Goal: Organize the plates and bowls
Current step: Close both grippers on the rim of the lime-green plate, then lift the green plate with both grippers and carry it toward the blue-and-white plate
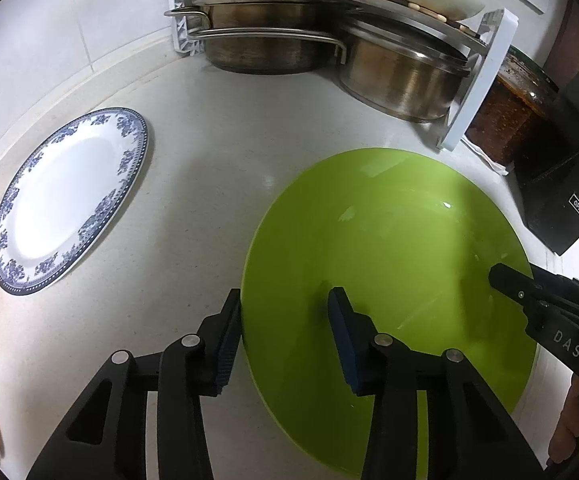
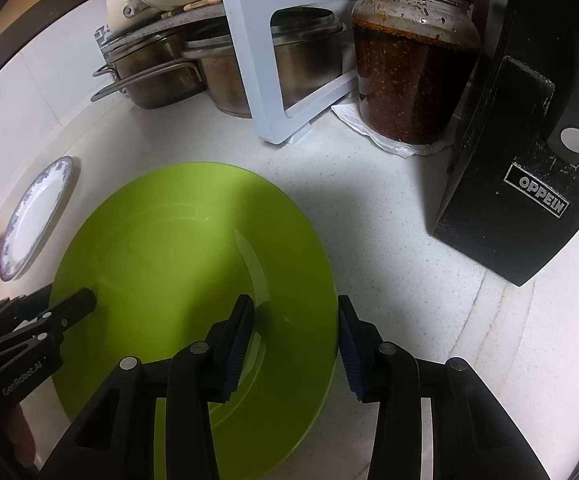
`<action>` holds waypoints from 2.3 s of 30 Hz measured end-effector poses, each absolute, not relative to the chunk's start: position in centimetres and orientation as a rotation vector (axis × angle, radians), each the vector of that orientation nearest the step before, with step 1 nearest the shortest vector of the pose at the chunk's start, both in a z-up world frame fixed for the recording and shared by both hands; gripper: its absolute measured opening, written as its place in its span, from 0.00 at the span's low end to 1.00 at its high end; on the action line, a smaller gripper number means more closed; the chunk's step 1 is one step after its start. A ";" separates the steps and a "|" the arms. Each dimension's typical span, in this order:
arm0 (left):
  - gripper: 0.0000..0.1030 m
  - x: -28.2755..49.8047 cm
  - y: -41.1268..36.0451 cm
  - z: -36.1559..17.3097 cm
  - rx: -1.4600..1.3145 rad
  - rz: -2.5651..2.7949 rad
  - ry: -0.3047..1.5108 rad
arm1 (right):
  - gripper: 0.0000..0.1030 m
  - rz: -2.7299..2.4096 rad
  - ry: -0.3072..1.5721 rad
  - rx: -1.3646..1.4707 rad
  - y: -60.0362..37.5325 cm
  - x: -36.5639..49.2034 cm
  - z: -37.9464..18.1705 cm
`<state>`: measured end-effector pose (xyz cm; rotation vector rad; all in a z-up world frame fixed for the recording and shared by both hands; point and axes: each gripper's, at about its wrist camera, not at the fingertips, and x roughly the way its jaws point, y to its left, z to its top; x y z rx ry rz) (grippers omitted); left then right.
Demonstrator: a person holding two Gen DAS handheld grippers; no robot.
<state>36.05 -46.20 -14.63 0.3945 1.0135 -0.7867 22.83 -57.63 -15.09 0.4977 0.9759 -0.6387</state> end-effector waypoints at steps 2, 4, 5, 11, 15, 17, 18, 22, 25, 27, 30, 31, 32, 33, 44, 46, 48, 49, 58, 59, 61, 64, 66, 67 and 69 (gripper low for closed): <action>0.40 35.9 -45.9 -14.4 0.397 -0.783 0.999 | 0.41 -0.637 0.981 0.498 -57.6 22.8 -15.1; 0.40 35.8 -45.5 -14.0 0.393 -0.781 0.986 | 0.41 -0.632 0.983 0.501 -57.4 22.8 -14.9; 0.40 35.7 -45.3 -13.8 0.390 -0.779 0.983 | 0.41 -0.630 0.981 0.500 -57.4 22.8 -14.8; 0.40 35.1 -43.3 -12.7 0.356 -0.761 0.987 | 0.41 -0.619 0.969 0.479 -56.4 22.4 -13.6; 0.40 34.5 -41.5 -11.6 0.335 -0.737 0.980 | 0.41 -0.607 0.962 0.459 -55.3 22.0 -12.6; 0.40 34.2 -40.4 -11.0 0.326 -0.723 0.971 | 0.41 -0.596 0.957 0.451 -54.5 21.9 -12.0; 0.40 34.0 -40.1 -10.7 0.322 -0.718 0.967 | 0.41 -0.590 0.955 0.446 -54.2 21.9 -11.8; 0.40 33.4 -37.8 -9.5 0.296 -0.689 0.951 | 0.41 -0.562 0.942 0.426 -52.7 21.7 -10.7; 0.40 33.1 -35.9 -8.8 0.276 -0.665 0.944 | 0.41 -0.541 0.933 0.407 -51.7 21.7 -9.9; 0.40 32.9 -34.7 -8.4 0.265 -0.647 0.939 | 0.41 -0.524 0.928 0.392 -50.8 21.7 -9.3; 0.40 32.6 -32.9 -7.9 0.251 -0.623 0.929 | 0.41 -0.498 0.923 0.373 -49.4 21.8 -8.7; 0.40 32.5 -32.4 -7.7 0.246 -0.614 0.926 | 0.41 -0.486 0.922 0.366 -48.8 21.9 -8.4; 0.40 32.4 -31.6 -7.5 0.240 -0.604 0.922 | 0.41 -0.478 0.920 0.362 -48.5 21.9 -8.2; 0.40 32.4 -31.3 -7.4 0.239 -0.600 0.921 | 0.41 -0.468 0.919 0.358 -48.1 22.0 -8.0; 0.40 31.5 -25.3 -5.7 0.190 -0.531 0.897 | 0.41 -0.392 0.901 0.307 -43.2 22.2 -6.1; 0.40 31.3 -24.2 -5.5 0.179 -0.519 0.895 | 0.41 -0.380 0.900 0.299 -42.2 22.3 -5.9; 0.40 31.2 -23.2 -5.3 0.172 -0.507 0.892 | 0.41 -0.366 0.896 0.288 -41.2 22.3 -5.6; 0.40 31.1 -22.7 -5.2 0.168 -0.501 0.890 | 0.41 -0.361 0.895 0.283 -40.8 22.4 -5.5; 0.40 30.5 -17.3 -4.2 0.132 -0.430 0.880 | 0.41 -0.303 0.882 0.247 -36.5 23.0 -4.5; 0.40 30.4 -16.8 -4.2 0.128 -0.424 0.880 | 0.41 -0.293 0.881 0.242 -35.9 23.1 -4.4; 0.40 30.2 -15.6 -4.1 0.120 -0.408 0.876 | 0.41 -0.276 0.880 0.231 -34.8 23.2 -4.2; 0.40 29.7 -13.4 -4.0 0.107 -0.378 0.874 | 0.41 -0.253 0.877 0.217 -33.5 23.4 -4.0; 0.40 29.6 -12.1 -4.0 0.098 -0.360 0.873 | 0.41 -0.234 0.879 0.209 -32.4 23.6 -3.9; 0.40 29.5 -11.4 -4.0 0.093 -0.349 0.872 | 0.41 -0.221 0.879 0.203 -31.8 23.7 -3.9; 0.40 29.2 -9.9 -3.9 0.083 -0.326 0.872 | 0.41 -0.203 0.879 0.195 -30.8 23.8 -3.8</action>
